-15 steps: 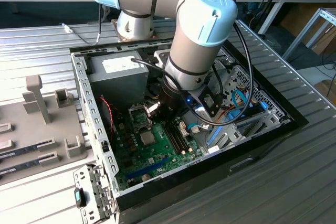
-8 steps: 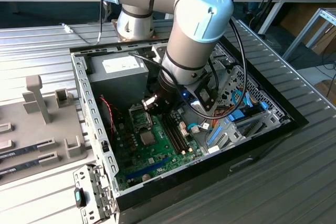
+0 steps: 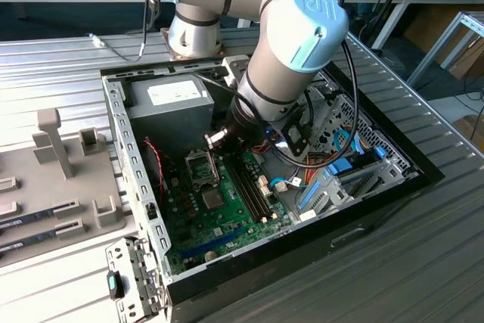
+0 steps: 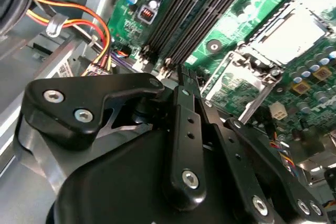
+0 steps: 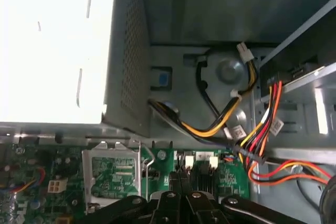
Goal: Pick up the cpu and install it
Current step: 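Close the cpu cover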
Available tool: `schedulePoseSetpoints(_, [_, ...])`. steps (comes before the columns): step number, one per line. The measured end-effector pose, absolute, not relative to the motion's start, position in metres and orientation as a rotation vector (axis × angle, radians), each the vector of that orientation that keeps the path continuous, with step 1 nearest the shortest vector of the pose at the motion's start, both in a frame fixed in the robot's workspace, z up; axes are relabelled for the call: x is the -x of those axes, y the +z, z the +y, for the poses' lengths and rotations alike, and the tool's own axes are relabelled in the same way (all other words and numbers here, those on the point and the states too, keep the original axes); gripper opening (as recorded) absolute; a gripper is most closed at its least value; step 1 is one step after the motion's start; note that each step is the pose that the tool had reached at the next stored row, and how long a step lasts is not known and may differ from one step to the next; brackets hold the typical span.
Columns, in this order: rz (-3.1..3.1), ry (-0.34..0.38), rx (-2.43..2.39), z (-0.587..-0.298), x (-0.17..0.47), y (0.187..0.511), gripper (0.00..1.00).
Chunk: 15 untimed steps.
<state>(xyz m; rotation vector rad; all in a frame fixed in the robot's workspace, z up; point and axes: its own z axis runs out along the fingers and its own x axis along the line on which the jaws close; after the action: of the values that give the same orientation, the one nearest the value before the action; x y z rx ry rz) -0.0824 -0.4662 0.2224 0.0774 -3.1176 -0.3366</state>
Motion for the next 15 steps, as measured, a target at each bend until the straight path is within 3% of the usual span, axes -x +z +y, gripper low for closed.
schedulePoseSetpoints(15, [-3.029, -0.345, -0.565, -0.4657, 0.0822, 0.2181, 0.11])
